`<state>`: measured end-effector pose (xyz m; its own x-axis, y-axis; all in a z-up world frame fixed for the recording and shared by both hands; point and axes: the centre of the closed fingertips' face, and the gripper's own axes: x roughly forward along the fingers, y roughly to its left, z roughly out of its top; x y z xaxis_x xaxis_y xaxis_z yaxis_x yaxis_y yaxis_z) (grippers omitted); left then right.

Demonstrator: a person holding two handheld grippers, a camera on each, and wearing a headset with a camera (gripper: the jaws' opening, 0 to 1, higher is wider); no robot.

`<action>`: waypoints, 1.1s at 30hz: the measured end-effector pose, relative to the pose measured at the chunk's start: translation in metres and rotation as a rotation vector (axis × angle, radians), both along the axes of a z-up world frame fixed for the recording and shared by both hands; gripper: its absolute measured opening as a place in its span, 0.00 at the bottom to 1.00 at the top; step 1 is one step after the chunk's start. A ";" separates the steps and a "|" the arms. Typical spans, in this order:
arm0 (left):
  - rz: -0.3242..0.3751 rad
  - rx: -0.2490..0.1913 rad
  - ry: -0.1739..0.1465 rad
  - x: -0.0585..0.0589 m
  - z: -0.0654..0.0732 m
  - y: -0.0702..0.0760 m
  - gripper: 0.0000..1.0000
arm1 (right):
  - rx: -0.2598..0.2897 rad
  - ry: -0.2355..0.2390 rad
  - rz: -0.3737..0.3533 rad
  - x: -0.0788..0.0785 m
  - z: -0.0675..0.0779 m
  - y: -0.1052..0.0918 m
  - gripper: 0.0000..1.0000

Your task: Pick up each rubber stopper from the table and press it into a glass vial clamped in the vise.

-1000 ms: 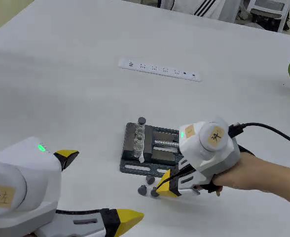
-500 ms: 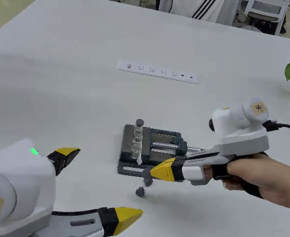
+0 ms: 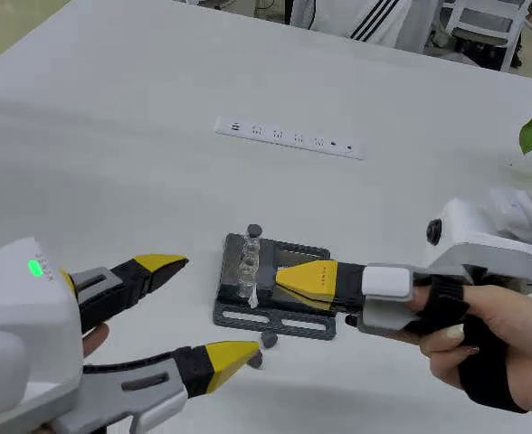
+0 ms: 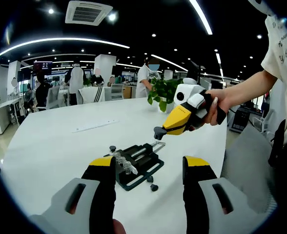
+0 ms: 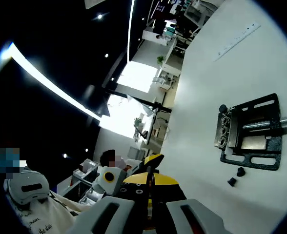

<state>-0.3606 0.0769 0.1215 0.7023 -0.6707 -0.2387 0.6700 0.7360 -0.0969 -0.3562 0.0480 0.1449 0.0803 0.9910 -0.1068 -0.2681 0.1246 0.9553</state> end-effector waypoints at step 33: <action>-0.147 -0.066 -0.053 -0.008 0.017 -0.031 0.06 | 0.029 0.238 -0.010 -0.019 -0.012 -0.007 0.00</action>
